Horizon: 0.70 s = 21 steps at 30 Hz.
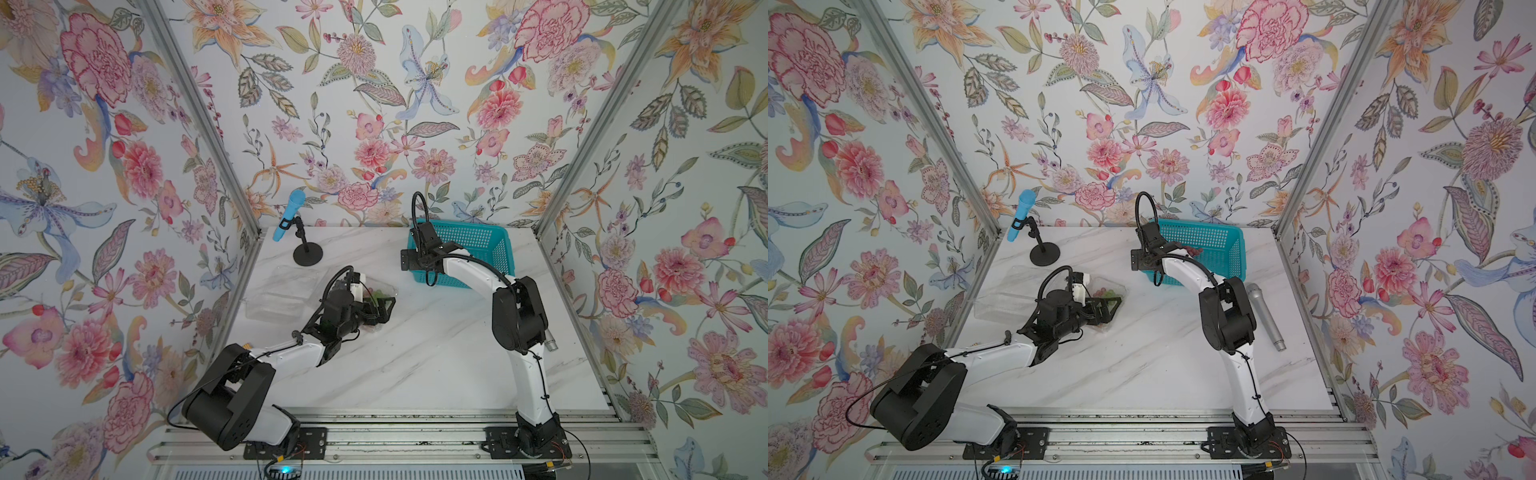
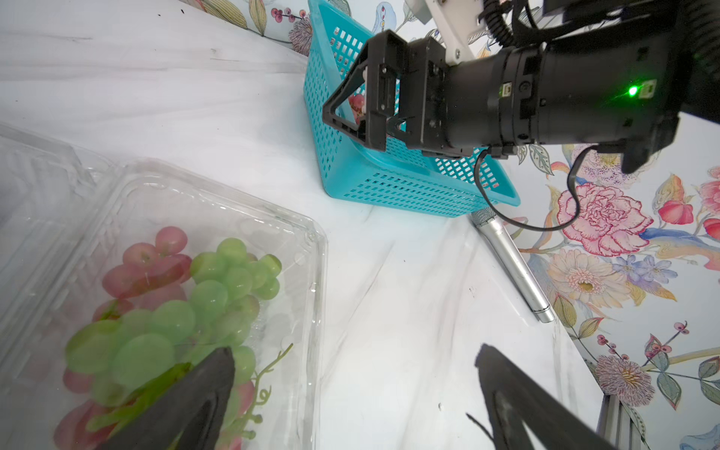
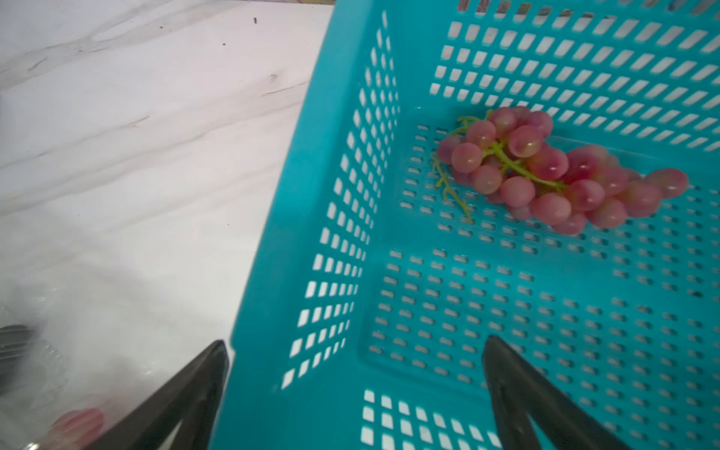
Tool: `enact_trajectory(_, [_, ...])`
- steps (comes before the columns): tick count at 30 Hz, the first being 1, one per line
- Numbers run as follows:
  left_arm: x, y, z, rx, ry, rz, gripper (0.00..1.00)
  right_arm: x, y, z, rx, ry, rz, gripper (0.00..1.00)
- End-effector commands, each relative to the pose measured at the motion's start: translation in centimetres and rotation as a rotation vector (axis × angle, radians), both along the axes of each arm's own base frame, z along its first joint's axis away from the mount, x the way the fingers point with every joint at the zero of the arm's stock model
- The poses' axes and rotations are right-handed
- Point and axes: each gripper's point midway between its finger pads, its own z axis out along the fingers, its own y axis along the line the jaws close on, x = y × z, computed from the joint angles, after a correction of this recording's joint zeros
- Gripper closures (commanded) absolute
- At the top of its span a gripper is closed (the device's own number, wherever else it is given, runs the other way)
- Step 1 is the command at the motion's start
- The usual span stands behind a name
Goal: Pack grapes into containers
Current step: Move the basket to the center of the board.
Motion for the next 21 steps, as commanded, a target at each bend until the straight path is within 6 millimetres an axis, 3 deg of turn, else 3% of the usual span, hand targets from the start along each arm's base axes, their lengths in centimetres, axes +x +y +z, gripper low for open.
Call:
enact_trajectory(1, [-0.2, 0.2, -0.2, 0.012, -0.003, -0.003, 0.00, 0.1, -3.8, -0.2, -0.041, 0.025, -0.062, 0.00])
enact_trajectory(7, [0.0, -0.1, -0.7, 0.016, 0.008, -0.011, 0.00, -0.4, -5.2, 1.2, 0.021, 0.000, -0.042, 0.00])
enact_trajectory(11, [0.4, -0.4, -0.5, 0.020, 0.002, -0.018, 0.00, -2.0, -2.2, 4.5, 0.260, -0.032, 0.082, 0.00])
enact_trajectory(16, [1.1, -0.4, 0.1, 0.076, -0.017, -0.019, 0.00, -4.7, -0.2, 9.4, 0.432, -0.095, 0.162, 0.00])
enact_trajectory(18, [1.4, -0.5, 0.6, 0.085, -0.031, -0.020, 0.00, -5.8, 0.1, 10.3, 0.460, -0.109, 0.175, 0.01])
enact_trajectory(21, [1.7, -0.2, 0.7, 0.095, -0.040, 0.000, 0.00, -7.4, 0.1, 9.6, 0.501, -0.099, 0.165, 0.01])
